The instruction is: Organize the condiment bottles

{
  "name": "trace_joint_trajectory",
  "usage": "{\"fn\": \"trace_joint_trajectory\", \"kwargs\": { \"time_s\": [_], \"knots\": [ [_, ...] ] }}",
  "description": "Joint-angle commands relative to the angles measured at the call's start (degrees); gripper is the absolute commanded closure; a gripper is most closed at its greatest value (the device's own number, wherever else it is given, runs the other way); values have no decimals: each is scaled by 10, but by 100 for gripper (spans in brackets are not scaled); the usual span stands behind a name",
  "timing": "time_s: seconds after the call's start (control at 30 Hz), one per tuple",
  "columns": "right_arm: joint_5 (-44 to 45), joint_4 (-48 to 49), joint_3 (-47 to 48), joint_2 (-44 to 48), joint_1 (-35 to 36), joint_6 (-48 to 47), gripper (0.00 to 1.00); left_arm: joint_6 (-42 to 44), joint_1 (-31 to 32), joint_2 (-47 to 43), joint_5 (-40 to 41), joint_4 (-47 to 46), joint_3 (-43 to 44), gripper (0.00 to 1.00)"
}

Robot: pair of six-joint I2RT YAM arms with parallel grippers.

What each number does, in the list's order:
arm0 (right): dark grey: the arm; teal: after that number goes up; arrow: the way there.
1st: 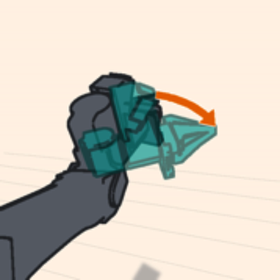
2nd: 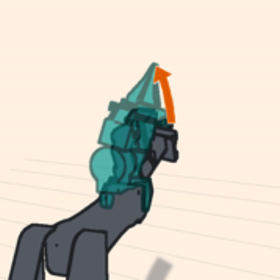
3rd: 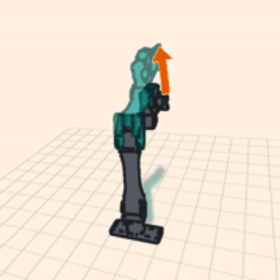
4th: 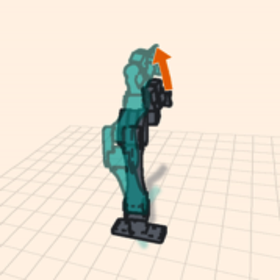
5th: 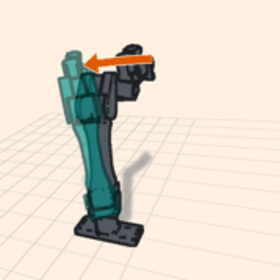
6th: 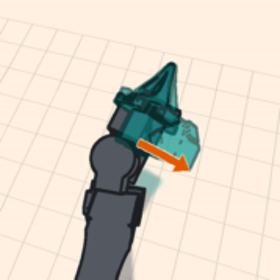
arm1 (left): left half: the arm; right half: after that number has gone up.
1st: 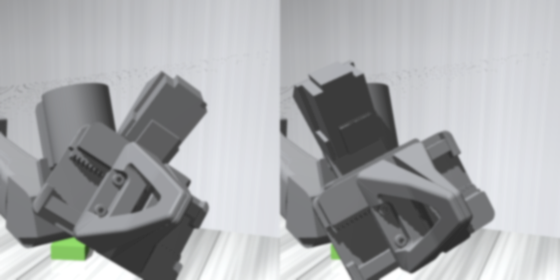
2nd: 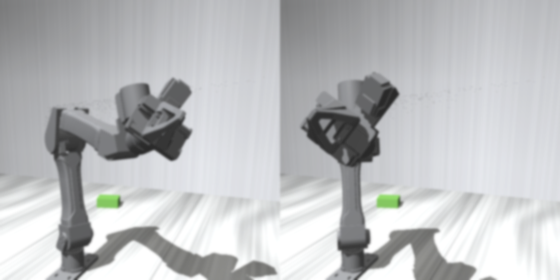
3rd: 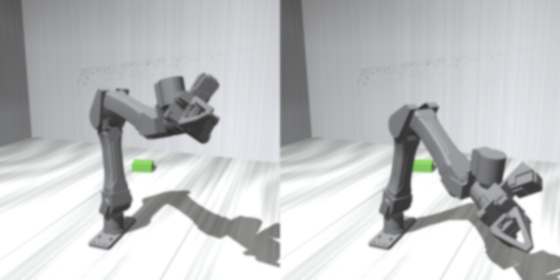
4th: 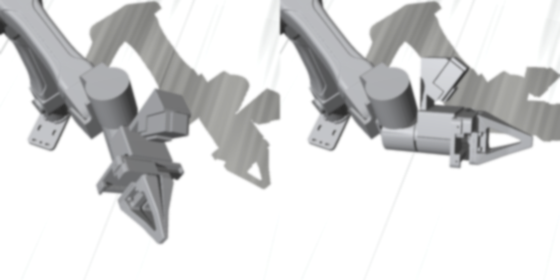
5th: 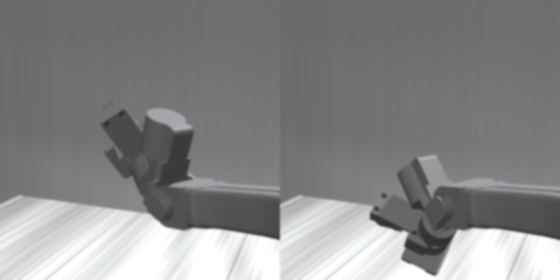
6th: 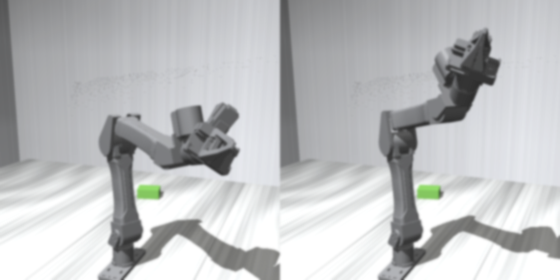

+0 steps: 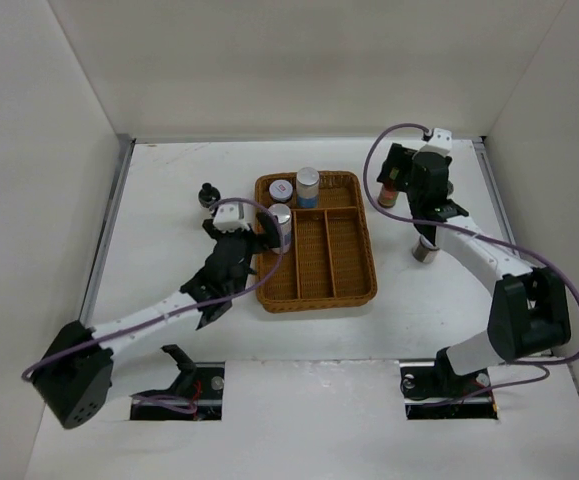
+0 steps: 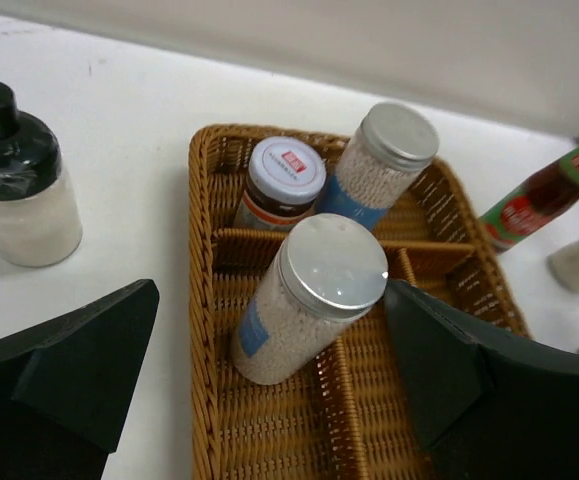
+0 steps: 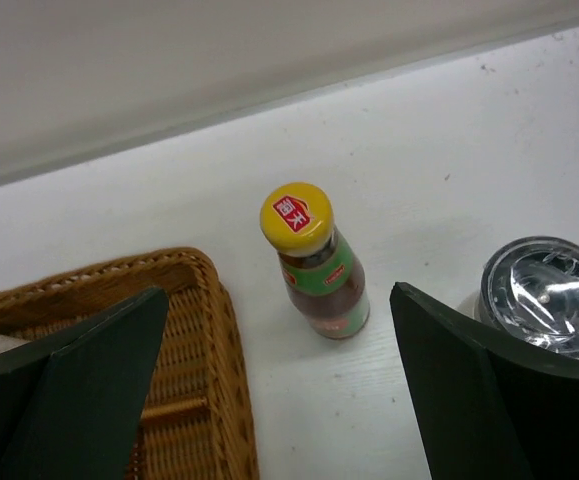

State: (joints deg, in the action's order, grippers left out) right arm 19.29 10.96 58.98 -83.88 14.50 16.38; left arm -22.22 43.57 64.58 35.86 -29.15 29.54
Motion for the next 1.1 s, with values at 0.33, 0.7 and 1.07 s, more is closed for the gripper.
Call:
{"fn": "trace_joint_trajectory", "kwargs": {
  "time_s": [0.33, 0.7, 1.07],
  "knots": [
    [96, -20, -112, 125, -79, 31, 0, -43, 64, -93, -10, -180, -152, 0],
    [-1, -89, -17, -16, -131, 25, 0, -51, 77, -16, -52, -268, -165, 0],
    [5, -30, 28, -98, -152, 15, 2, -50, 69, -8, -51, -269, -165, 0]
  ]
}}
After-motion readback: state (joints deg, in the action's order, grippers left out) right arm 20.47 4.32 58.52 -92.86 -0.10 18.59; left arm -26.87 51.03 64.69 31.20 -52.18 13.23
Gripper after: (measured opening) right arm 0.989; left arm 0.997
